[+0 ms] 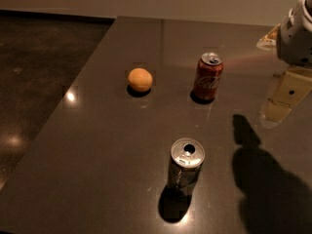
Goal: Knock redbull can over
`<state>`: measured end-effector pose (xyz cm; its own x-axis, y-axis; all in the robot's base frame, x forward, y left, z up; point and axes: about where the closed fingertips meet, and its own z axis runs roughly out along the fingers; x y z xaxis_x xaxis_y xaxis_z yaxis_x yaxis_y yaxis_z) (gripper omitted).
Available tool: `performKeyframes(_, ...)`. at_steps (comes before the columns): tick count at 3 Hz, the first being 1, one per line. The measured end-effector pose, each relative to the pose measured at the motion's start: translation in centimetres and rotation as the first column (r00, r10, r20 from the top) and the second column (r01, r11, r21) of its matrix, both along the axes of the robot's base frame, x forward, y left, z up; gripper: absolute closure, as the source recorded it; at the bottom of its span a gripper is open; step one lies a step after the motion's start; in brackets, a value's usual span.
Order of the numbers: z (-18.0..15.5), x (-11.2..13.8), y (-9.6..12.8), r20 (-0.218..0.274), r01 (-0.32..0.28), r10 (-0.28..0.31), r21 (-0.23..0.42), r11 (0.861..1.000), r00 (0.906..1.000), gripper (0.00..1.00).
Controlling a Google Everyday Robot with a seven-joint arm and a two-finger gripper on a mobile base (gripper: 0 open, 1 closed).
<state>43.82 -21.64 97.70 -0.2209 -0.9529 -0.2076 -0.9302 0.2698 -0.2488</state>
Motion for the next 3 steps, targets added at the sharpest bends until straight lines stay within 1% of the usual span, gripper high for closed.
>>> performKeyframes(1,0.0,0.0,0.0,0.0,0.0,0.0,0.0,1.0,1.0,0.0)
performKeyframes(2,-0.7,-0.6,0.5,-0.026,-0.005,0.006,0.031,1.0,0.9996,0.0)
performKeyframes(3,-1.9,-4.0,2.7,-0.016,-0.075,0.077,0.125,0.989,0.9969,0.0)
